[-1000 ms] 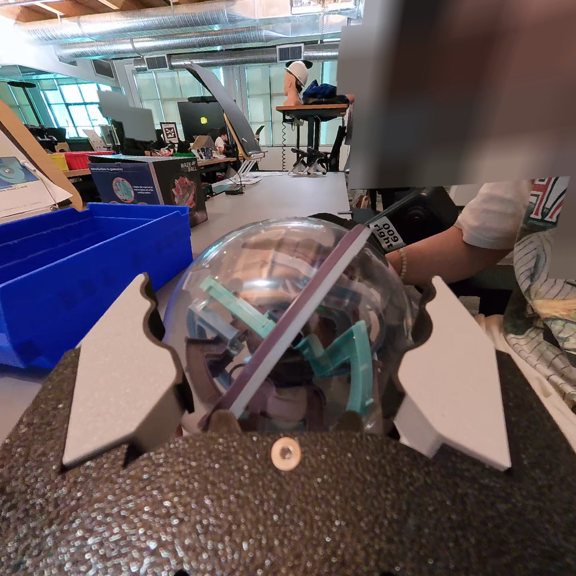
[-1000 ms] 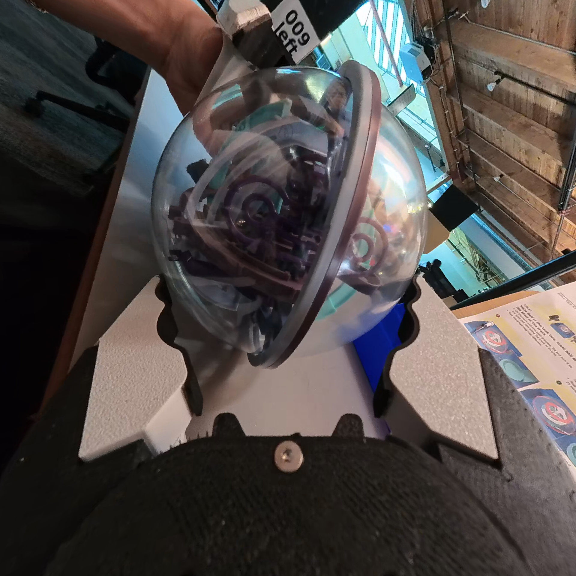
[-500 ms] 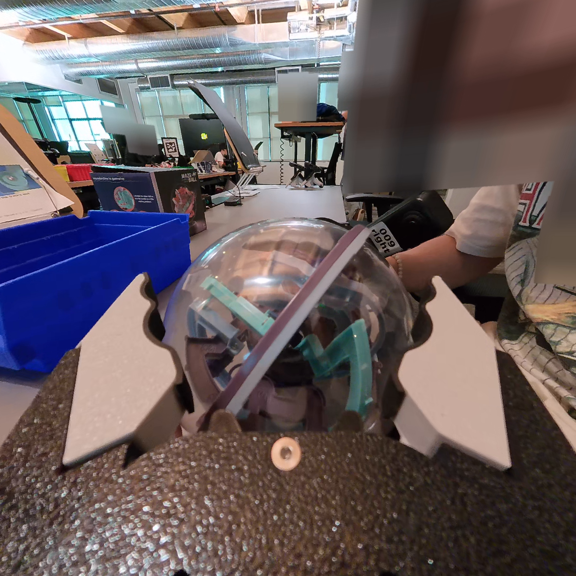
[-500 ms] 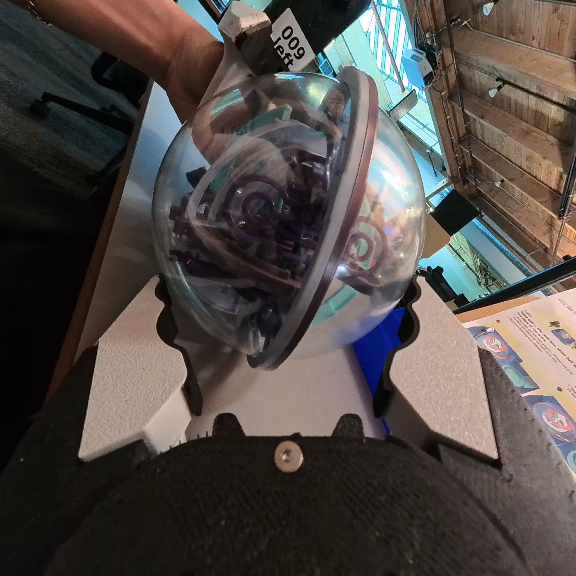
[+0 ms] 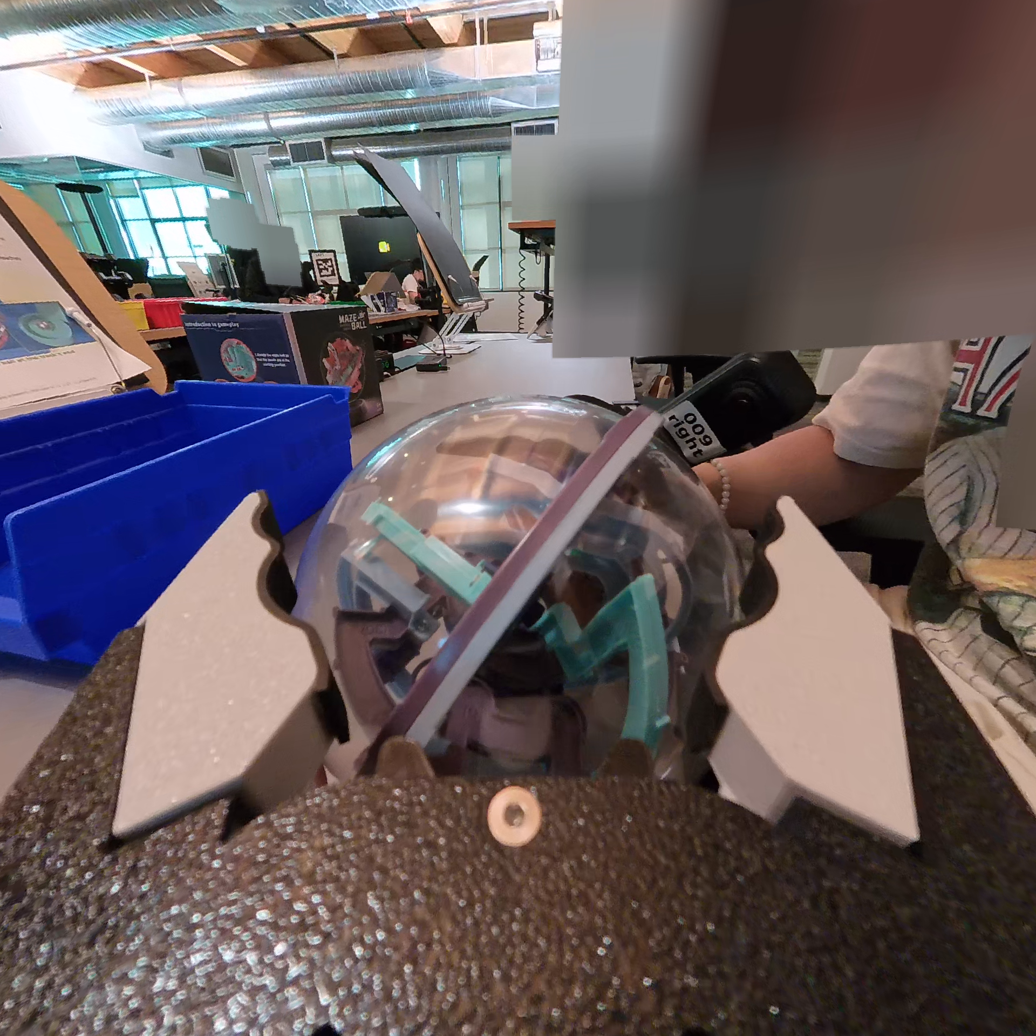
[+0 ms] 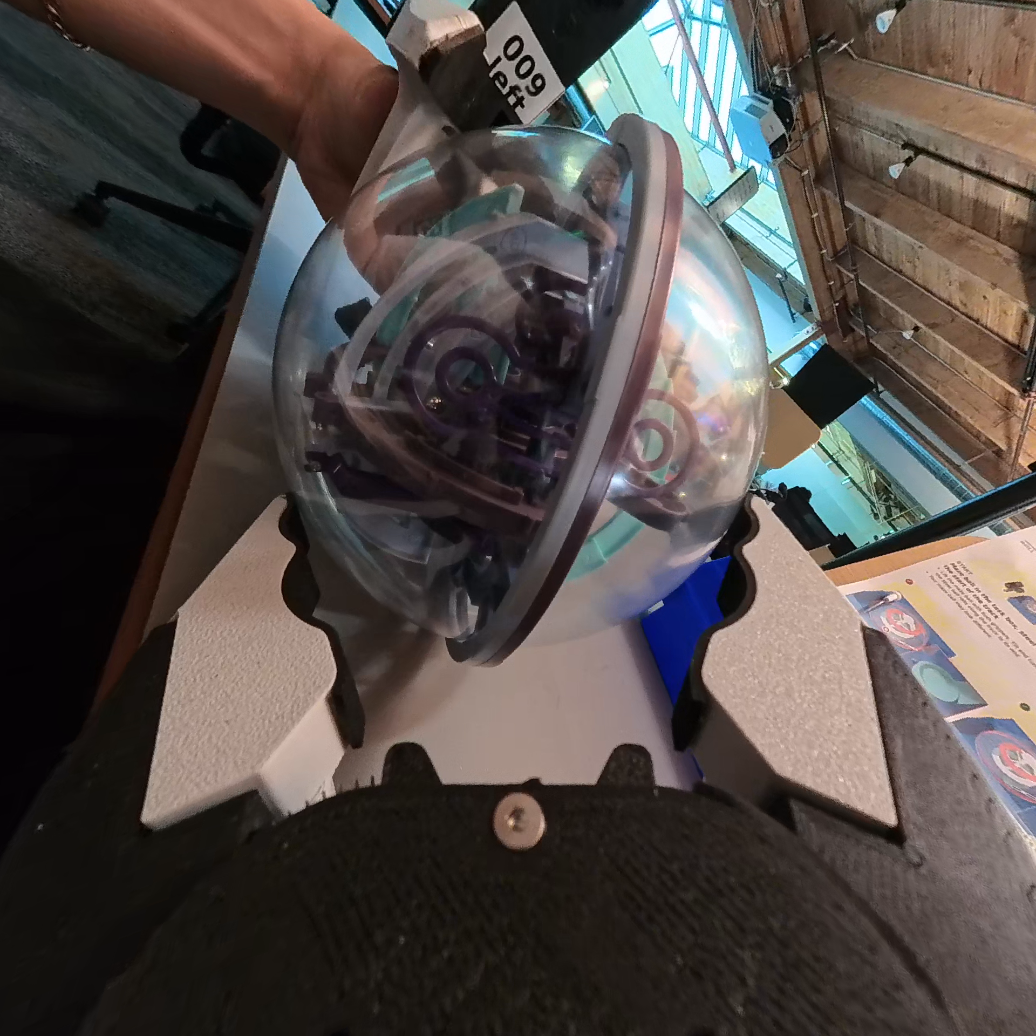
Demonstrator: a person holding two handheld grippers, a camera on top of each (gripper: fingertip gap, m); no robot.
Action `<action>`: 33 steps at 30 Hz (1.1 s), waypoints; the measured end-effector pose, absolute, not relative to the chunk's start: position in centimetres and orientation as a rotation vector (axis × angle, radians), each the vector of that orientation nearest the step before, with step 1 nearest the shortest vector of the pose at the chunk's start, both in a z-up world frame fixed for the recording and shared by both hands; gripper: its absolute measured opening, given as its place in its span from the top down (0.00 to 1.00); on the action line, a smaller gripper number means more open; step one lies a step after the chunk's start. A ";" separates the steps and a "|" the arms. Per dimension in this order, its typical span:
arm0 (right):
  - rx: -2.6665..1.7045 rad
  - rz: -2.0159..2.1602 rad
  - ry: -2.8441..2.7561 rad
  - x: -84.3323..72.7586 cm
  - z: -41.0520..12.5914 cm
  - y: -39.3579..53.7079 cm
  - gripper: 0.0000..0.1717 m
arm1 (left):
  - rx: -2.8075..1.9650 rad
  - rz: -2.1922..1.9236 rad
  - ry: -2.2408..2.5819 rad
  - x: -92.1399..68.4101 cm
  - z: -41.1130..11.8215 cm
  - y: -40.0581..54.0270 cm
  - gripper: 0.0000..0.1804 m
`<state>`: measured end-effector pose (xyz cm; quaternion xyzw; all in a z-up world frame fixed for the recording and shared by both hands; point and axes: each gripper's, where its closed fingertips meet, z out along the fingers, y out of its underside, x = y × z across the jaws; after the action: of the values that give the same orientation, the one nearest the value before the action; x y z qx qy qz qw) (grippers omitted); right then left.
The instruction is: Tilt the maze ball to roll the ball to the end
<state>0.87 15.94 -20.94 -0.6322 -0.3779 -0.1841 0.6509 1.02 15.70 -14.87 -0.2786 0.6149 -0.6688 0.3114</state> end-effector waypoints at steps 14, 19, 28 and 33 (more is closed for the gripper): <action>-1.536 -0.448 -0.885 2.8 -21.3 15.5 0.16 | -0.745 -1.582 1.755 2.7 -15.6 14.5 0.13; -1.580 -0.470 -0.836 4.0 -21.4 15.6 0.12 | -0.726 -1.492 1.785 4.0 -16.2 13.9 0.13; -1.616 -0.305 -0.629 4.2 -20.7 16.3 0.09 | -0.715 -1.519 1.718 5.0 -15.9 14.6 0.13; -1.658 -0.243 -0.520 4.7 -20.5 16.6 0.09 | -0.683 -1.569 1.679 5.4 -15.4 15.1 0.13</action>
<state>4.67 16.61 -20.46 -0.7266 -0.2281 -0.1067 0.6393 5.41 15.09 -15.40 -0.2655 0.6523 -0.6097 0.3636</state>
